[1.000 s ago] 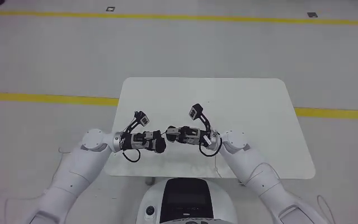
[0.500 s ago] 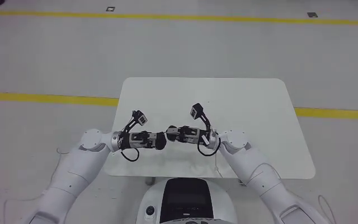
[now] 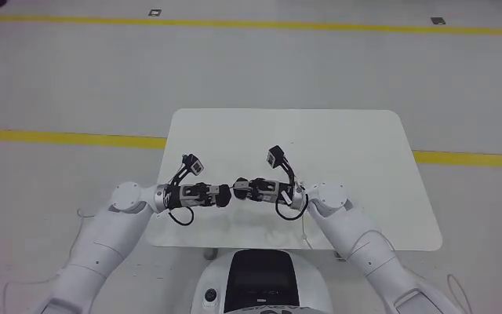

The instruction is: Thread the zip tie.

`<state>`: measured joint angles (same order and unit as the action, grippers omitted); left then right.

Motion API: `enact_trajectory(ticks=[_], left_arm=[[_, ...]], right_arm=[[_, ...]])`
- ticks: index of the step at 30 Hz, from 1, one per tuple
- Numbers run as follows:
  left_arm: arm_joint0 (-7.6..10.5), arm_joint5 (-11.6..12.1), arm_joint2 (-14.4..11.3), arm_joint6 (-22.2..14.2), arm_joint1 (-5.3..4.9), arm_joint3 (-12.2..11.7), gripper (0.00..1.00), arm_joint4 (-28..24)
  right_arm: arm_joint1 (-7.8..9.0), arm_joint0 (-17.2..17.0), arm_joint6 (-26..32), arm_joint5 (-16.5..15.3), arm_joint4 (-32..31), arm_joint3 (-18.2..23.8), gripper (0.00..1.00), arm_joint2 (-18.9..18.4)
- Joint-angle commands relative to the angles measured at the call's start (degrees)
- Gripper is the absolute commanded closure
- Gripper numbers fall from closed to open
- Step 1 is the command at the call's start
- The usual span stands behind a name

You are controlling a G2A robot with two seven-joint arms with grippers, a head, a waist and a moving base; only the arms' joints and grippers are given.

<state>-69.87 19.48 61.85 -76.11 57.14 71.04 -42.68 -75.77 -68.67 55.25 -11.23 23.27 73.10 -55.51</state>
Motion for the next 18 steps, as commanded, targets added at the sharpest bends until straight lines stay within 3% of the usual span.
enact_trajectory(ticks=[1,18], left_arm=[[-0.10,0.00,0.11,0.17,-0.02,0.12,0.77,0.21],[-0.81,0.00,0.89,1.38,-0.14,0.79,0.88,1.41]], right_arm=[[0.02,0.13,-0.15,0.33,-0.36,-0.03,1.00,0.21],[0.20,0.50,-1.20,0.83,-1.33,0.04,1.00,1.00]])
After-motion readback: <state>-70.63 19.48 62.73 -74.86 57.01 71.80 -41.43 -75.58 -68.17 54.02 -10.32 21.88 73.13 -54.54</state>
